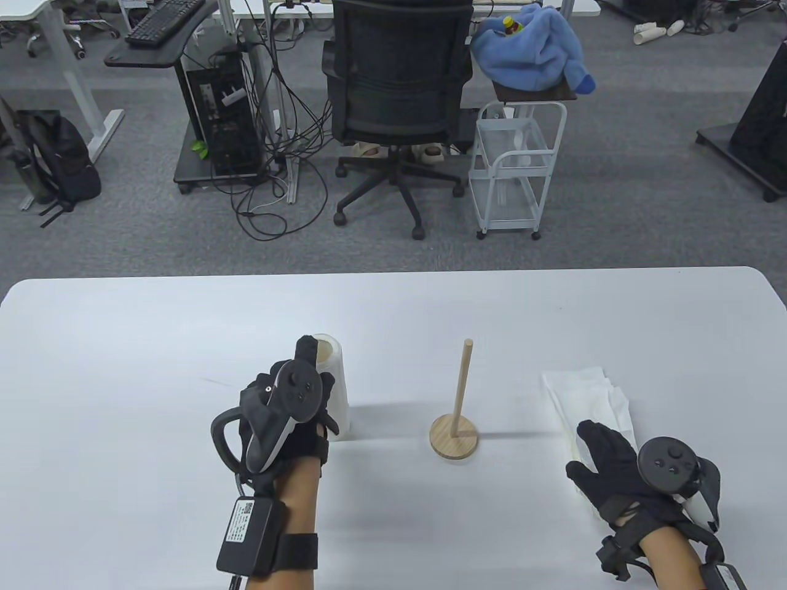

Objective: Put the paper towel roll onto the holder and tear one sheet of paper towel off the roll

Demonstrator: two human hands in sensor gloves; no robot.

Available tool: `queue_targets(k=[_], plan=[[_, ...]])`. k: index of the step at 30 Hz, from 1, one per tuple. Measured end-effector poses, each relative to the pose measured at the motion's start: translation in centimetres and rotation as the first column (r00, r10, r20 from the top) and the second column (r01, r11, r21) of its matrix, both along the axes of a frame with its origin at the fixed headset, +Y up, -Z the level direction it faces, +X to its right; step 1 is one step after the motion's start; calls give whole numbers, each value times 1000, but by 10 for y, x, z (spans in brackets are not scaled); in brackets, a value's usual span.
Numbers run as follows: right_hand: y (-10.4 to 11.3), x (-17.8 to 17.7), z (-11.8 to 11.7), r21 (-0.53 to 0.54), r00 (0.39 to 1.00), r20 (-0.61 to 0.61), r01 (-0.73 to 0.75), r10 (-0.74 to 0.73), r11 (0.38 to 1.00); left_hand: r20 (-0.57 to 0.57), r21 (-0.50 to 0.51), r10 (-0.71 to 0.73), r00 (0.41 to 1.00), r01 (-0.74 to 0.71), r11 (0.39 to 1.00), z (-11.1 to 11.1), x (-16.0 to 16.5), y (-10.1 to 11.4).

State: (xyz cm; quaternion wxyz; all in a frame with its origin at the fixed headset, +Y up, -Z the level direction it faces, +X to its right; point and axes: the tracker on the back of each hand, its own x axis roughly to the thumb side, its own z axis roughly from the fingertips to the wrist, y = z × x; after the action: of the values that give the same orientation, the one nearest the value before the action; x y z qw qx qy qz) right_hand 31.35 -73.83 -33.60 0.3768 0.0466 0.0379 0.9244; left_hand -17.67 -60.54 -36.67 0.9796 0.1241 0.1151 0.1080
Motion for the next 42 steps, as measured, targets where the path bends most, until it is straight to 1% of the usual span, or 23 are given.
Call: queue_targets(k=[2, 5, 9, 15, 18, 24, 26, 31, 37, 42], plan=[[0, 0, 0, -4, 1000, 1, 4, -4, 1000, -2, -12, 10, 1000, -10, 1000, -4, 1, -6], [1, 1, 1, -6, 1000, 4, 8, -8, 1000, -5, -13, -19, 1000, 19, 1000, -8, 2, -13], [1, 1, 1, -5, 1000, 5, 7, -7, 1000, 12, 25, 29, 1000, -30, 999, -7, 2, -17], [2, 1, 0, 12, 1000, 3, 2, -2, 1000, 31, 43, -2, 1000, 0, 999, 0, 1, -13], [2, 1, 0, 9, 1000, -1, 2, -2, 1000, 44, 77, 28, 999, -31, 997, 8, -3, -3], [2, 1, 1, 10, 1000, 3, 4, -4, 1000, 53, 157, 3, 999, -11, 988, 28, -11, 34], [2, 1, 1, 11, 1000, 8, 2, -2, 1000, 51, 180, -1, 999, -9, 984, 36, -14, 51], [2, 1, 1, 12, 1000, 10, 8, -8, 1000, 55, 226, 10, 998, -22, 974, 49, -17, 85], [2, 1, 2, 12, 1000, 5, 17, -17, 1000, 90, 300, -1, 996, -26, 954, 62, -5, 129], [2, 1, 2, 15, 1000, 1, 20, -20, 1000, 112, 329, -14, 994, -24, 944, 68, 8, 154]])
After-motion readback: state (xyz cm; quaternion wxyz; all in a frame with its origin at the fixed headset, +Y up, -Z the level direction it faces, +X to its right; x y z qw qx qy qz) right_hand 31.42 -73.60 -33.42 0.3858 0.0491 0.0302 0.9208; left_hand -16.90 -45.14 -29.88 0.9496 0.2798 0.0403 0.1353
